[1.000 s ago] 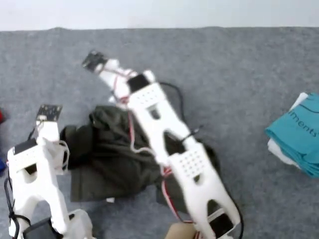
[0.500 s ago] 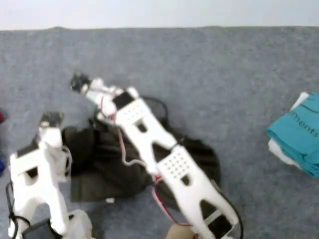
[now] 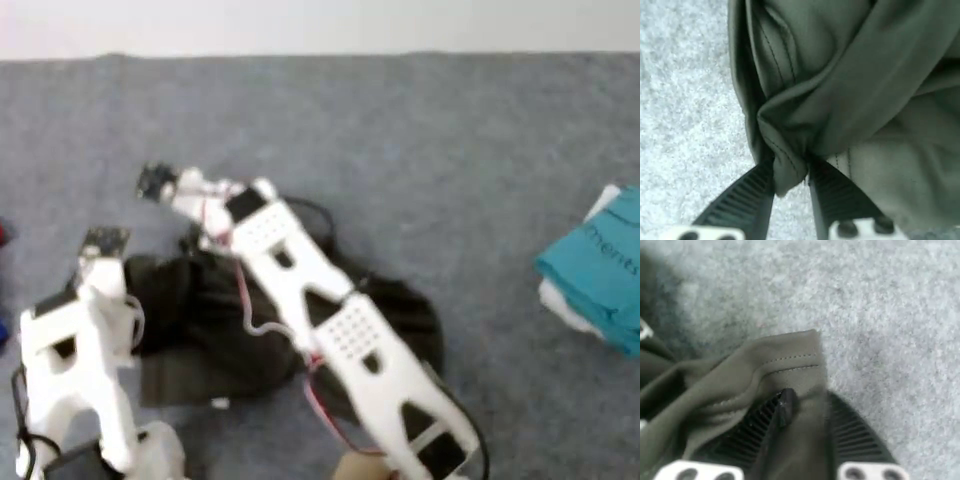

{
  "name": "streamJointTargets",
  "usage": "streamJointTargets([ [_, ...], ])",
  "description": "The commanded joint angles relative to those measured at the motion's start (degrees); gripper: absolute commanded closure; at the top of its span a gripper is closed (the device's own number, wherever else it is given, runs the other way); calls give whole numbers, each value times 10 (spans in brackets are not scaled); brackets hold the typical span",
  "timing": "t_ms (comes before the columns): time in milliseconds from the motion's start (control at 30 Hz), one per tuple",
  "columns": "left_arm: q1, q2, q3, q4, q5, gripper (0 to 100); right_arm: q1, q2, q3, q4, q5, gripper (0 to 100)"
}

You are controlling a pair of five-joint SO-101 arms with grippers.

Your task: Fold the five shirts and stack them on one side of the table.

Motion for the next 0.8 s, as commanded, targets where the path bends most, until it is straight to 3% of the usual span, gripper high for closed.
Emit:
streamJointTargets([
  [0,-1,-9,-7,4,0,934,-13,-7,-28,31,64,987],
  [200,-1,-9,-7,4,0,934,15,-13,-42,93,80,987],
  [533,0,-10,-15,-6,0,934,118,-65,-156,216,81,987],
  [767,0,-10,-44,-4,0,934,186,-103,-153,228,81,987],
])
